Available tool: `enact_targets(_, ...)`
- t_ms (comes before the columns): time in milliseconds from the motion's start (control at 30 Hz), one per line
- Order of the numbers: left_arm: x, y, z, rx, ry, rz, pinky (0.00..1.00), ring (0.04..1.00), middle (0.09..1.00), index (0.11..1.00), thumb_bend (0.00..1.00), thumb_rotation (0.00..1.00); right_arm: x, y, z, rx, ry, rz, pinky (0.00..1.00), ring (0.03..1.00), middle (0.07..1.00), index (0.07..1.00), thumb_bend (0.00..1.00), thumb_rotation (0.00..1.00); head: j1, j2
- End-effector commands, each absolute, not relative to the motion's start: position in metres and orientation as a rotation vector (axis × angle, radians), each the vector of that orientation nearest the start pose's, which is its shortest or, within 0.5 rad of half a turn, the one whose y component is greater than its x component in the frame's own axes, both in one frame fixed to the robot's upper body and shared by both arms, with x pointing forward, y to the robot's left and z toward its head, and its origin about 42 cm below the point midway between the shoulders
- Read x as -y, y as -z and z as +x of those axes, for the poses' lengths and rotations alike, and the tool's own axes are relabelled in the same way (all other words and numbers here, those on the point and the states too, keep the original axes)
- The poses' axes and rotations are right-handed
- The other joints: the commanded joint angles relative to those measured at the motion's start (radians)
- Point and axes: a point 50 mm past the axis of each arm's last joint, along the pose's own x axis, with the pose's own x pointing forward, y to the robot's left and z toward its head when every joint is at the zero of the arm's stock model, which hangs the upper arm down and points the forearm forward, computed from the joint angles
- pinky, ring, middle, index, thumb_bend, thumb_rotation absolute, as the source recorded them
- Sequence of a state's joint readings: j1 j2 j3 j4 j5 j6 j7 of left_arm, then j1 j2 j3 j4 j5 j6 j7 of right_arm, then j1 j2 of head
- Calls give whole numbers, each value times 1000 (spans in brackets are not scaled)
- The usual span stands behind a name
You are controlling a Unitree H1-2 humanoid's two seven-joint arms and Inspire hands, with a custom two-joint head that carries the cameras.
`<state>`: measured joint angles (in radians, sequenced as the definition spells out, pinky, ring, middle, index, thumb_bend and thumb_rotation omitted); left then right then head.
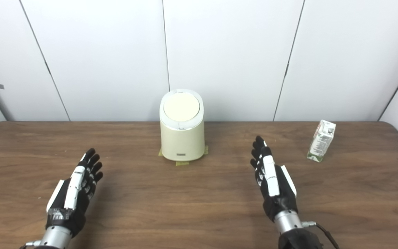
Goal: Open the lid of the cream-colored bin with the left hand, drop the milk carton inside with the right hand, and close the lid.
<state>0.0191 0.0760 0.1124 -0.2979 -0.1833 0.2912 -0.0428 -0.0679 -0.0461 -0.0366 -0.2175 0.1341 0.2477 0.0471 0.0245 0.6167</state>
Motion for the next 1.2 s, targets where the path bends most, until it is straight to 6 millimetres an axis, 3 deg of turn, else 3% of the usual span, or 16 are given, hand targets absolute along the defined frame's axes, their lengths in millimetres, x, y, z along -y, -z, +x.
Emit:
enact_targets(0, -257, -169, 277, 81, -13, -86, 1000, 1000, 1000, 1000, 261, 929, 221, -173, 306, 110, -73, 85, 1000, 1000, 1000, 1000, 632, 1000, 1, 0)
enact_targets(533, -257, -168, 277, 71, -9, -74, 1000, 1000, 1000, 1000, 287, 903, 221, -173, 306, 108, -76, 82, 1000, 1000, 1000, 1000, 629, 1000, -2, 6)
enact_targets(767, -259, -167, 276, 23, 26, -11, 1000, 1000, 1000, 1000, 380, 854, 220, -163, 307, 103, -75, 102, 1000, 1000, 1000, 1000, 645, 1000, -21, -39)
enact_targets(833, -259, -174, 279, 2, 30, 32, 1000, 1000, 1000, 1000, 339, 693, 220, -162, 307, 102, -81, 99, 1000, 1000, 1000, 1000, 649, 1000, -23, -48)
enact_targets(933, -257, -186, 288, 7, 17, 55, 1000, 1000, 1000, 1000, 424, 386, 220, -158, 306, 98, -87, 102, 1000, 1000, 1000, 1000, 653, 1000, -17, -70)
enact_targets(1033, -251, -204, 303, 40, -26, 125, 1000, 1000, 1000, 1000, 547, 298, 221, -153, 305, 92, -88, 93, 1000, 1000, 1000, 1000, 650, 1000, -27, -81)
enact_targets(1100, -245, -219, 316, 81, -44, 195, 1000, 1000, 984, 1000, 669, 316, 222, -151, 305, 91, -89, 78, 1000, 1000, 1000, 1000, 649, 1000, -31, -96)
enact_targets(1167, -240, -236, 333, 130, -42, 258, 976, 974, 970, 1000, 727, 313, 223, -149, 304, 90, -92, 66, 1000, 1000, 1000, 1000, 652, 1000, -30, -104)
